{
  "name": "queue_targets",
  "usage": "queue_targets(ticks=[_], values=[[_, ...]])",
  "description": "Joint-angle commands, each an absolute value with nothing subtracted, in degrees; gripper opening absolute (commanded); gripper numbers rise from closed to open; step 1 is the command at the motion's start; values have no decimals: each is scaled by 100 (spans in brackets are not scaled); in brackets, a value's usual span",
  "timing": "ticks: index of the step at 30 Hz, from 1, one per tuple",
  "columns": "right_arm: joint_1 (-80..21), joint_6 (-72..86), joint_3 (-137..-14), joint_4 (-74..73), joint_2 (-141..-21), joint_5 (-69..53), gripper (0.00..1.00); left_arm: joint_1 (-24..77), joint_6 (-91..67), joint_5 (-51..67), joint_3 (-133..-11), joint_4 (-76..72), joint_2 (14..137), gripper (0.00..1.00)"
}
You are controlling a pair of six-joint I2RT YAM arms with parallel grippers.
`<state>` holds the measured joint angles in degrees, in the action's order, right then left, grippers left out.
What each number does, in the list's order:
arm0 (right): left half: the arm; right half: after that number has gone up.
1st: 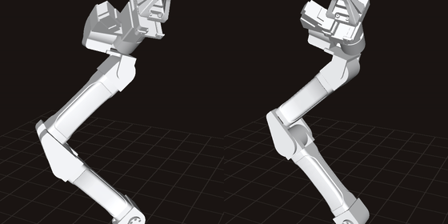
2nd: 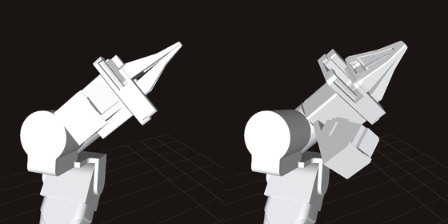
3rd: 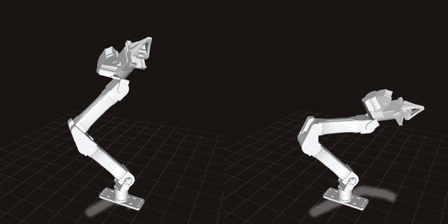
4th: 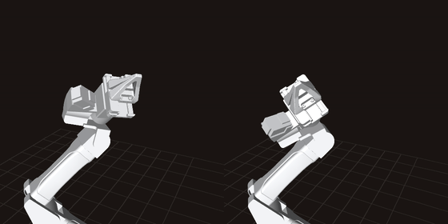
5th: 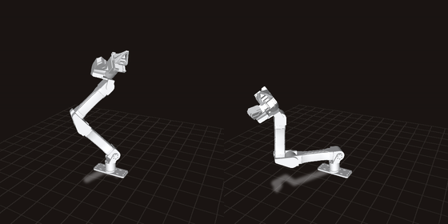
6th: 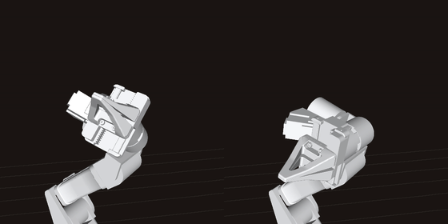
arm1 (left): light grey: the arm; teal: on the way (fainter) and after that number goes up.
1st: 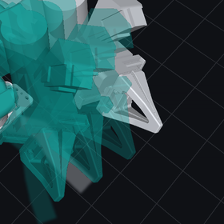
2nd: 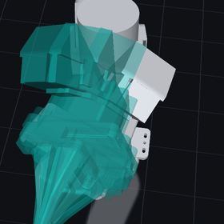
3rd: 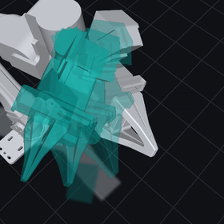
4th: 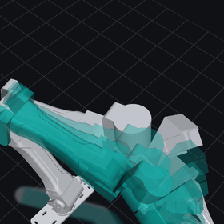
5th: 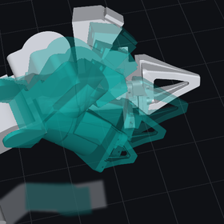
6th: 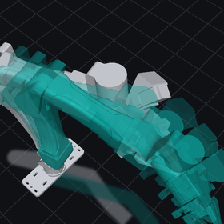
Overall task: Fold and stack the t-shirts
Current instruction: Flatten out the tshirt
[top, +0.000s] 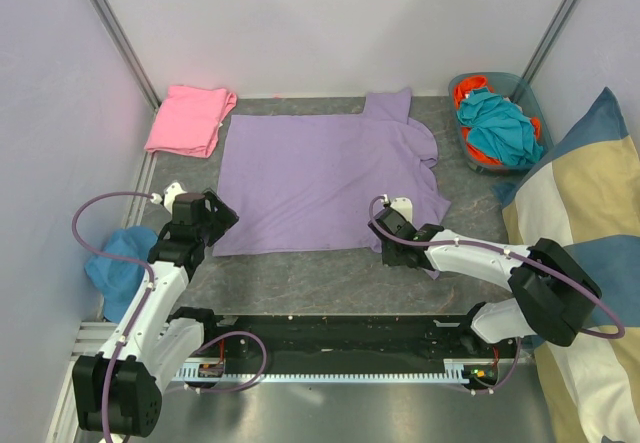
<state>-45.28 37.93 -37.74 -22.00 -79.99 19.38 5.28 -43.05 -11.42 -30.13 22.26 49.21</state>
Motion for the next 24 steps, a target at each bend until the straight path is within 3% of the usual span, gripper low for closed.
queue_targets(ticks=[1,11,24], values=[[-4553,3894,-3647,-2259,-8086,1548,0,536,-4131,-1116,-3032,2057,4913,96],[-4851,4095,-3700,-2610,-7577,1081,0,536,-4131,-1107,-3041,2065,4904,96],[-5993,4772,-3920,-3295,-7418,1011,0,536,-4122,-1099,-3050,2092,4843,96]])
